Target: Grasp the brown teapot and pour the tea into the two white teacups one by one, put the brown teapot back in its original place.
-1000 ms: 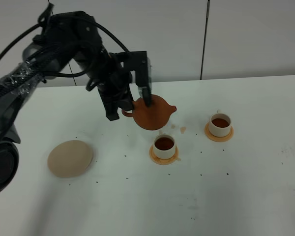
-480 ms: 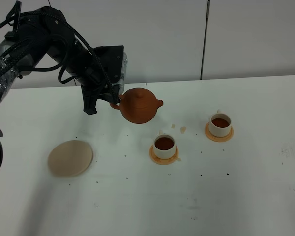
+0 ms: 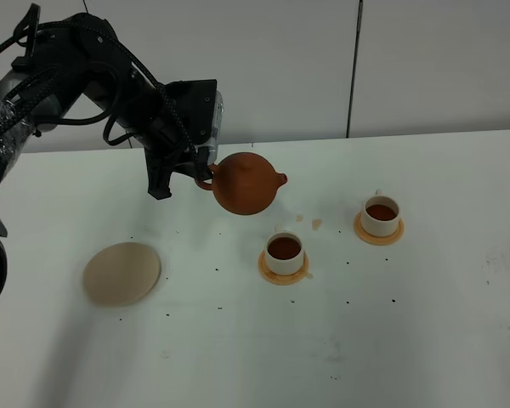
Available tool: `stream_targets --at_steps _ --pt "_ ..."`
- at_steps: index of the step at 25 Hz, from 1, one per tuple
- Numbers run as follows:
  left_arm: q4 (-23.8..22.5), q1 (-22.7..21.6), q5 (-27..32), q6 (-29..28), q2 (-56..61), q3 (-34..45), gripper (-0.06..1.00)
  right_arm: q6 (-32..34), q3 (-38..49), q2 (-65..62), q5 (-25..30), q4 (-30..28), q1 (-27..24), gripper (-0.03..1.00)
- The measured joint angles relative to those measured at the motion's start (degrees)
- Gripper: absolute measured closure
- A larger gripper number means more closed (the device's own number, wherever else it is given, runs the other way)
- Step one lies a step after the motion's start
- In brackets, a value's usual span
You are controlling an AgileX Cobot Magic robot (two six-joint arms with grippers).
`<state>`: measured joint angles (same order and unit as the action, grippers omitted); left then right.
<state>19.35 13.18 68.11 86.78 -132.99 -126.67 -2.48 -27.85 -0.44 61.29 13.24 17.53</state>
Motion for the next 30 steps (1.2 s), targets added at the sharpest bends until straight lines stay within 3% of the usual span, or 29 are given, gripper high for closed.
stream_targets --at_steps 11,18,30 --pt "-0.6 -0.4 0.0 0.3 0.2 0.9 0.77 0.0 0.0 0.0 0.0 0.0 0.0 0.73" --pt "-0.6 -5.1 -0.1 3.6 5.0 10.9 0.77 0.0 0.0 0.0 0.0 0.0 0.0 0.73" --pt "-1.4 -13.0 -0.7 14.2 14.1 28.2 0.77 0.0 0.0 0.0 0.0 0.0 0.0 0.73"
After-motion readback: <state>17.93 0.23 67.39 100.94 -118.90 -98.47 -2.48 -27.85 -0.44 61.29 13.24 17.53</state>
